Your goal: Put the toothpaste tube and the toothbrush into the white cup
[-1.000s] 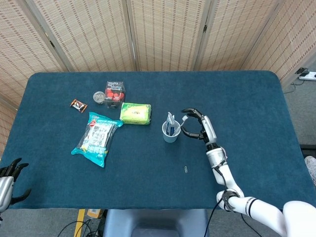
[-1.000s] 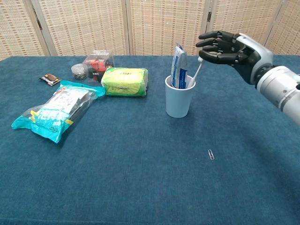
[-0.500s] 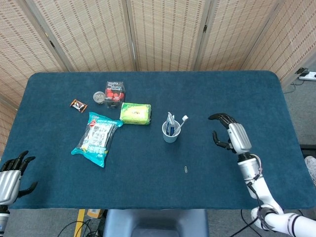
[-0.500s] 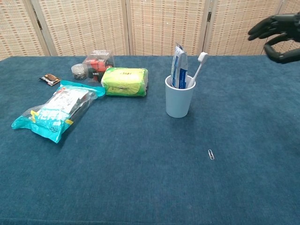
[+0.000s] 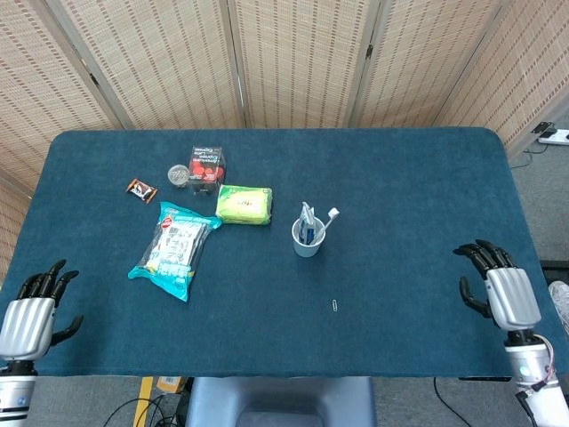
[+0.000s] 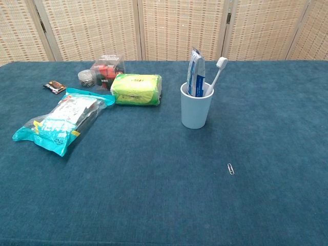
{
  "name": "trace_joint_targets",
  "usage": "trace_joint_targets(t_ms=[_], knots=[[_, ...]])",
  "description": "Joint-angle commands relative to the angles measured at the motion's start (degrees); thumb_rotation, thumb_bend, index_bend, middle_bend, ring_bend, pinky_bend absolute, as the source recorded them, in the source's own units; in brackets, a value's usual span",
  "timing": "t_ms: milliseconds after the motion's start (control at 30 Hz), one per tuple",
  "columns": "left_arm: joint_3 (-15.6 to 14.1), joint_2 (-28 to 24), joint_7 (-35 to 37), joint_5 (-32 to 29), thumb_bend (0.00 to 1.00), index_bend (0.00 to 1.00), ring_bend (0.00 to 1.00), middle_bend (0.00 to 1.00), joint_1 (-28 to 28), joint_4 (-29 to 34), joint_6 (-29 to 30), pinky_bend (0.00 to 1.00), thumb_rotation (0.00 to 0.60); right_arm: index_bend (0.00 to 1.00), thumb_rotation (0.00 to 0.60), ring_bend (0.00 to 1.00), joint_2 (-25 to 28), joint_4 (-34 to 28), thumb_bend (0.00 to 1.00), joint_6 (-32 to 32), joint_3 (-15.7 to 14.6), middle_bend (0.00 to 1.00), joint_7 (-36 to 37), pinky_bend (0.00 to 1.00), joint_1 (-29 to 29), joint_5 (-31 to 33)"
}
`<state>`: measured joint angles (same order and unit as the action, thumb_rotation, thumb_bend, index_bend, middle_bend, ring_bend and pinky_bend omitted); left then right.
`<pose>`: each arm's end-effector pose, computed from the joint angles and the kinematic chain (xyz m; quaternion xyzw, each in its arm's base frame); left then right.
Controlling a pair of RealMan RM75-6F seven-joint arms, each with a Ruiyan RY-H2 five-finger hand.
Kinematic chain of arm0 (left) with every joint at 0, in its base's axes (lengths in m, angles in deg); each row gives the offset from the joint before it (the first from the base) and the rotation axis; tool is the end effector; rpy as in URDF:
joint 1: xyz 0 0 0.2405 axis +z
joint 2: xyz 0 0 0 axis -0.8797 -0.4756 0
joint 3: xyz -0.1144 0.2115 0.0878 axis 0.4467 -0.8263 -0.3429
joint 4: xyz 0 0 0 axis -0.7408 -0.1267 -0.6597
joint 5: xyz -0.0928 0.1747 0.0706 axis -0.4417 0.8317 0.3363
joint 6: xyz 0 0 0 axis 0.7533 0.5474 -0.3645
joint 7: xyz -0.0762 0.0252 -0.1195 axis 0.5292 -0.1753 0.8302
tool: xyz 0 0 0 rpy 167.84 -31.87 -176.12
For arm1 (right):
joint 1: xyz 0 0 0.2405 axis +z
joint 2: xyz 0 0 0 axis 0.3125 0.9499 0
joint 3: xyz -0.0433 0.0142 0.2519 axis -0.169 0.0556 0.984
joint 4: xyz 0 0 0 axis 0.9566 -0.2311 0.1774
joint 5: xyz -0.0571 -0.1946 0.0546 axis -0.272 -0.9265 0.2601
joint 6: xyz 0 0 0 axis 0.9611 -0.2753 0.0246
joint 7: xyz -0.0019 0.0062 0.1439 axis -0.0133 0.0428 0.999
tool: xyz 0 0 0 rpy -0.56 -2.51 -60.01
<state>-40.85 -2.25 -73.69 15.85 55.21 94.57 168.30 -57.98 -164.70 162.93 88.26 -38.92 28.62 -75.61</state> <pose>-0.2966 0.1907 0.1369 -0.6141 -0.3530 -0.3462 0.6152 -0.2986 -0.2111 0.1437 0.5758 -0.4020 0.4570 0.5459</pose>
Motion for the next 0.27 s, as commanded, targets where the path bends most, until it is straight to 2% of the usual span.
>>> trace_joint_targets(t_ms=[33, 267], knots=[[0.2, 0.6, -0.7, 0.0, 0.31, 0.21, 0.18, 0.1, -0.1, 0.2, 0.4, 0.18, 0.6, 0.26, 0.6, 0.14, 0.4, 0.2, 0.47, 2.3, -1.0, 0.26, 0.9, 0.21, -2.1, -1.0], [0.7, 2.7, -1.0, 0.9, 0.31, 0.21, 0.16, 0.1, 0.1, -0.8, 2.6, 0.18, 0.6, 0.24, 0.6, 0.14, 0.2, -0.1, 0.47, 3.7, -1.4, 0.25, 1.6, 0.21, -5.0, -0.2]])
